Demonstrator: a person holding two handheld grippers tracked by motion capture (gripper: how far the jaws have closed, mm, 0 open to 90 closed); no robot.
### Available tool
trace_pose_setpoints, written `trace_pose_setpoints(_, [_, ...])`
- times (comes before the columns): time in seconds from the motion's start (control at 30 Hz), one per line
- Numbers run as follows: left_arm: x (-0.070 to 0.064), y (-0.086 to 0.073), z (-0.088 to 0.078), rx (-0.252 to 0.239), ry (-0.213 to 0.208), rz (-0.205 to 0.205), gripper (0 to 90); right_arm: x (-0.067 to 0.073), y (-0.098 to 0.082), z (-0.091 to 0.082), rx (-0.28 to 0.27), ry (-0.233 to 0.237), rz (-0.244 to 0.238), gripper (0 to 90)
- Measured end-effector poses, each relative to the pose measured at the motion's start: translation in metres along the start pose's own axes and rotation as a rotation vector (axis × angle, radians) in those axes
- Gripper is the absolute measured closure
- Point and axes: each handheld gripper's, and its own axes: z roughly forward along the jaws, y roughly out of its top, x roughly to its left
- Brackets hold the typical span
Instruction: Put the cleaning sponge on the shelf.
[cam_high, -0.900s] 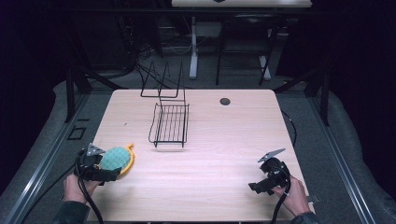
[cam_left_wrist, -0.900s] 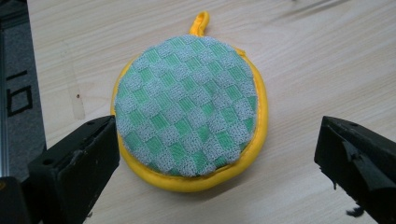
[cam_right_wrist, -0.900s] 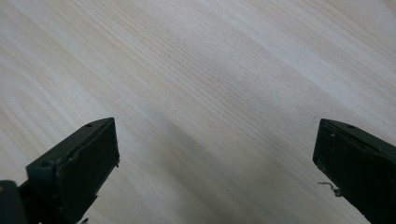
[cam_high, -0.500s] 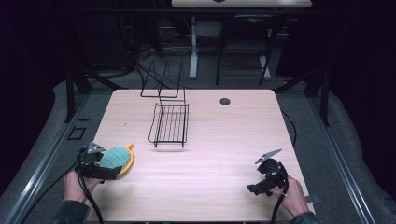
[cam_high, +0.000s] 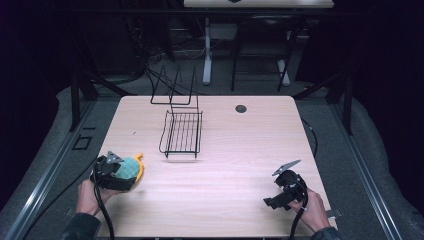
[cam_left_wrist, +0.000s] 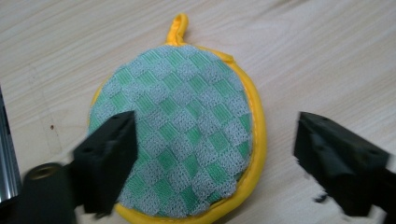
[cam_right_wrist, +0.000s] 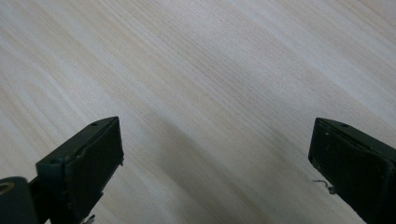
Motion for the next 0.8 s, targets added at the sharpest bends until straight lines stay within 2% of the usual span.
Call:
trace_pose_setpoints(0.07, [0.0000, -0.0021, 0.0021, 0.019, -0.004, 0.011, 27.0, 0.0008, 0.0002, 0.0007, -0.004, 0.005, 0.007, 2.5])
trace_pose_setpoints(0.13, [-0.0014, -0.0037, 0.0052, 0.042, 0.002, 0.024, 38.9, 0.0000, 0.0000, 0.0004, 0.003, 0.003, 0.001, 2.5])
trace_pose_setpoints(0.17, [-0.0026, -0.0044, 0.0067, 0.044, 0.017, 0.038, 42.6, 0.0002, -0.0002, 0.0004, 0.002, 0.007, 0.007, 2.5])
trace_pose_setpoints(0.23, [-0.0033, -0.0047, 0.0069, 0.047, 0.015, 0.045, 47.3, 0.0002, -0.0007, 0.0001, 0.001, 0.008, 0.013, 2.5])
trace_pose_setpoints(0.27, [-0.0031, -0.0052, 0.0069, 0.048, 0.014, 0.049, 52.5, -0.0001, -0.0009, 0.0002, 0.004, 0.006, 0.008, 2.6])
trace_pose_setpoints(0.33, [-0.0030, -0.0058, 0.0075, 0.047, 0.015, 0.055, 53.7, -0.0002, -0.0009, 0.0003, 0.006, 0.007, 0.007, 2.6])
trace_pose_setpoints(0.43, [-0.0044, -0.0057, 0.0083, 0.048, 0.022, 0.053, 61.3, 0.0001, -0.0004, 0.0006, 0.009, 0.005, -0.001, 2.6])
trace_pose_setpoints(0.5, [-0.0065, -0.0051, 0.0088, 0.051, 0.033, 0.074, 65.9, 0.0004, -0.0004, 0.0000, 0.009, 0.000, 0.000, 2.9])
trace_pose_setpoints(0.6, [-0.0068, -0.0056, 0.0094, 0.040, 0.033, 0.078, 75.3, -0.0022, -0.0008, 0.0011, 0.004, 0.000, 0.019, 3.9])
trace_pose_setpoints(0.8, [-0.0089, -0.0062, 0.0095, 0.011, 0.055, 0.105, 84.7, -0.0015, -0.0008, 0.0005, 0.007, 0.001, 0.021, 4.1])
